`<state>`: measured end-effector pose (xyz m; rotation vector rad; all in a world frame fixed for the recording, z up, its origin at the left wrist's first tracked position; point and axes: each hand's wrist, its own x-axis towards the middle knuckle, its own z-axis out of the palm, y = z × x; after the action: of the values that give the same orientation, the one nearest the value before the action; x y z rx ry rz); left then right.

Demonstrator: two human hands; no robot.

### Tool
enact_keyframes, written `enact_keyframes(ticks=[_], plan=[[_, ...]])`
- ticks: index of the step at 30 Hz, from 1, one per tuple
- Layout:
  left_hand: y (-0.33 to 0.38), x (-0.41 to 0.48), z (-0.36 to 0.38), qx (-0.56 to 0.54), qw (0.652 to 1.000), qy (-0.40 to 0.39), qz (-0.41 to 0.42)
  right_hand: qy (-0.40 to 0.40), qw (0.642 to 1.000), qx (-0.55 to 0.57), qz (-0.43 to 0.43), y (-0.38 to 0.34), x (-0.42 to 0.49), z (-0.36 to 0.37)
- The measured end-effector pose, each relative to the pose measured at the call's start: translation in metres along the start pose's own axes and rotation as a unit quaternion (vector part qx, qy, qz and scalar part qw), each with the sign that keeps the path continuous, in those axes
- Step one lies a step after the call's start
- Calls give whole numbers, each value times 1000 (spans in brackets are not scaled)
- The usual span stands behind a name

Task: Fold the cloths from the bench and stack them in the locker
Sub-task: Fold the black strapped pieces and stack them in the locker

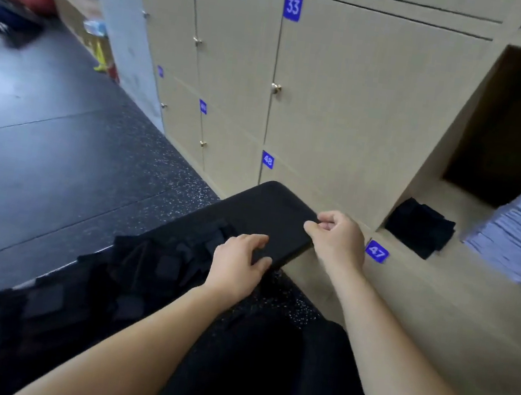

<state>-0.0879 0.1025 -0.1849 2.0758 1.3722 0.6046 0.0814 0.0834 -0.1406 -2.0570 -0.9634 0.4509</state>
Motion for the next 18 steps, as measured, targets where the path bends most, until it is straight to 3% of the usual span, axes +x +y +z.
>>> enact_keyframes(ticks=[11, 18], plan=[[-156, -114, -123, -3, 978, 128, -167, -213, 975, -9, -55, -53, -120, 137], [-207, -123, -144, 5, 962, 153, -227, -254, 966, -53, -2, -39, -140, 178]])
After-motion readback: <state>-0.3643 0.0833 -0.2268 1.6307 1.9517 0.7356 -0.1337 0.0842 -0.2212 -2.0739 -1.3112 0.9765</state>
